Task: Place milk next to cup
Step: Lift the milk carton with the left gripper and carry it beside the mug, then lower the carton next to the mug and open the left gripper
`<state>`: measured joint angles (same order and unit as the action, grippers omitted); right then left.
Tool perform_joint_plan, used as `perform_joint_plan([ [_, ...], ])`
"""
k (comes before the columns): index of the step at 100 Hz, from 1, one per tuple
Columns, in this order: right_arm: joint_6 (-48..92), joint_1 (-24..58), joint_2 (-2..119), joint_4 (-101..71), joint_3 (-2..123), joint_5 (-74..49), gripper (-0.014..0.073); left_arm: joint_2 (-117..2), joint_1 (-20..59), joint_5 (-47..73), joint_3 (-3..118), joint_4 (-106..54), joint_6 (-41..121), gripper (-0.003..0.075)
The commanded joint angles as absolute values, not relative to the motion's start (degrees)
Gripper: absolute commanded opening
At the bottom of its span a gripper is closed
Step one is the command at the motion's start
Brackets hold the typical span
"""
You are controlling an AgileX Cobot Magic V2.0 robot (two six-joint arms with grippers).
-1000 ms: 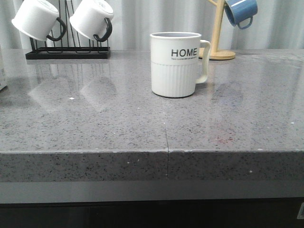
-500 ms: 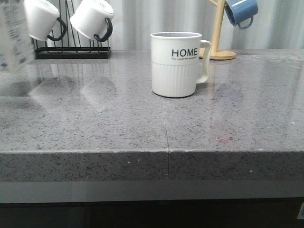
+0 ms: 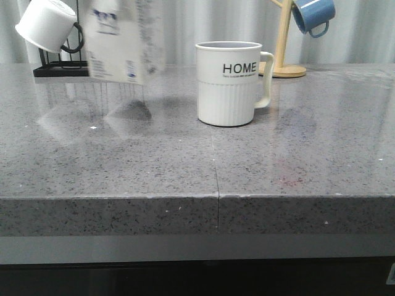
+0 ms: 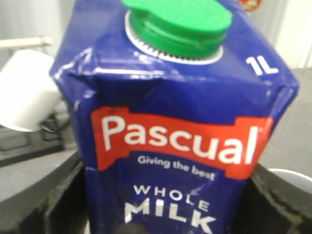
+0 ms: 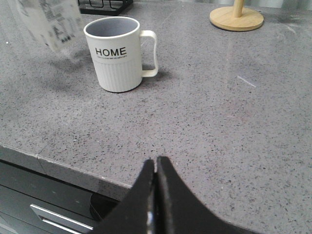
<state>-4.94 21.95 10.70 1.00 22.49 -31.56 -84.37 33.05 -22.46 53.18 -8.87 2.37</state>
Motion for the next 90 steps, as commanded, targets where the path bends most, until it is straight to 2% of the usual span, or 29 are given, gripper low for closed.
perform_joint_plan([
  [1, -4.5, 21.9, 11.3, 0.7, 24.0, -27.5, -0.0038, -84.8, 34.9, -27.7, 56.4, -10.4, 2.4, 0.0228],
  [56, -4.5, 21.9, 11.3, 0.7, 24.0, -27.5, -0.0038, -90.6, 37.7, -28.9, 57.1, -15.0, 2.4, 0.0242],
  [63, -4.5, 21.9, 11.3, 0.7, 24.0, -27.5, -0.0038, -90.8, 37.7, -28.8, 57.1, -15.0, 2.4, 0.0306],
  [80, -4.5, 21.9, 11.3, 0.7, 24.0, -27.5, -0.0038, -90.8, 37.7, -28.8, 57.1, -15.0, 2.4, 0.0611],
  [85, -4.5, 21.9, 11.3, 0.7, 24.0, -27.5, -0.0038, -90.8, 37.7, -28.8, 57.1, -15.0, 2.4, 0.0659],
  [90, -4.5, 21.9, 11.3, 0.7, 24.0, -27.5, -0.0038, -90.8, 37.7, -28.6, 57.1, -15.0, 2.4, 0.0676],
])
